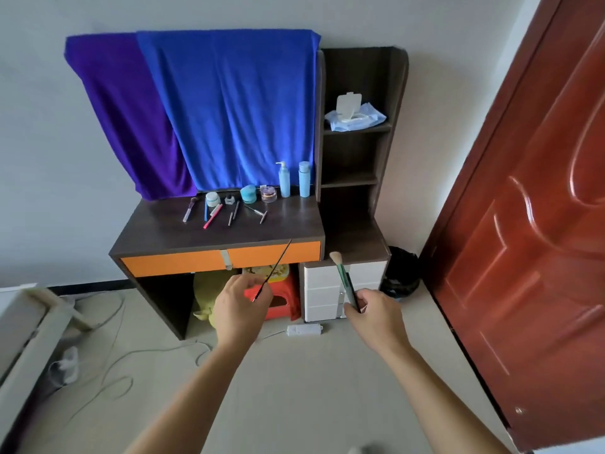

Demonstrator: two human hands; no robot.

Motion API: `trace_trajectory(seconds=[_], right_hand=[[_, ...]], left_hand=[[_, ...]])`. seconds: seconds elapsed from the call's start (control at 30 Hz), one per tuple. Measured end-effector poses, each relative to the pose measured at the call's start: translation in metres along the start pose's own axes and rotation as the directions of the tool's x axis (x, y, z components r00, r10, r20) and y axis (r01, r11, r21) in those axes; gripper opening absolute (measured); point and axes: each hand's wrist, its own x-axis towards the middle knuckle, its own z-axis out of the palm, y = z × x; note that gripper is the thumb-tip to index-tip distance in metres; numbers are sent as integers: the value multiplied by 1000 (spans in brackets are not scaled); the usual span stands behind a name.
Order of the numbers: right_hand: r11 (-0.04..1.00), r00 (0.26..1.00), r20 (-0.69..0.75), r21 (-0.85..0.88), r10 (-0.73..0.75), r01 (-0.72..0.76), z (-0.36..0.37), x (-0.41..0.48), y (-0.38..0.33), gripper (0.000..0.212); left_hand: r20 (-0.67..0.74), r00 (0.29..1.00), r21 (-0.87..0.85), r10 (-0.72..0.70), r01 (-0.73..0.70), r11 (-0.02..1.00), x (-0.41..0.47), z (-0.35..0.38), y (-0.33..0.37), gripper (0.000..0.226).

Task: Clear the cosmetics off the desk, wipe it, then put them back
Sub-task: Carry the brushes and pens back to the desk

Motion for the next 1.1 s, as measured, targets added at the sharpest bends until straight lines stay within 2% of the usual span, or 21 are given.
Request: trace_trajectory(seconds=[0.2,0.47,0.73,0.97,1.1], right_hand=[[999,998,59,48,-14,11,51,125,-17,28],[996,990,133,79,-39,29,90,308,-53,15],[999,979,202,33,-12,5,139,426,-90,11],[988,968,201,-71,150,-138,184,477,-90,9],[956,940,195,-142,280,-255,203,491,-78,26]], left_hand=[[-21,999,30,-34,34,999,104,38,-17,27],[-65,988,20,-142,143,989,265,83,-8,9],[-39,968,4,-249,249,968,371,118,-38,11],[154,941,3,-301,304,953,458,170,-86,6],[293,898,20,-329,338,941,491,209,-99,20]])
